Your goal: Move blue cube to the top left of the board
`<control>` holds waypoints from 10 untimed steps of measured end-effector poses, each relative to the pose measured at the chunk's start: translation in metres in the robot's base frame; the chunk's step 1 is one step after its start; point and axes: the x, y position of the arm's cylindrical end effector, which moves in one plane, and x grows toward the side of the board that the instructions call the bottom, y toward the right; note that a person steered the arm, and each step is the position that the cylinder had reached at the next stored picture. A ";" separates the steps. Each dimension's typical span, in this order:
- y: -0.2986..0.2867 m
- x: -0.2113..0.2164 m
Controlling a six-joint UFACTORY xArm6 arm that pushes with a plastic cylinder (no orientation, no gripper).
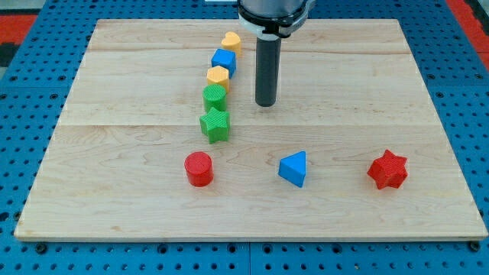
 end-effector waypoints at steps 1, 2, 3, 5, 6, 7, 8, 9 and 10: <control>0.008 -0.018; 0.008 -0.046; 0.008 -0.049; 0.011 -0.065; 0.010 -0.084; -0.022 -0.095; -0.046 -0.064; -0.092 -0.095; -0.115 -0.147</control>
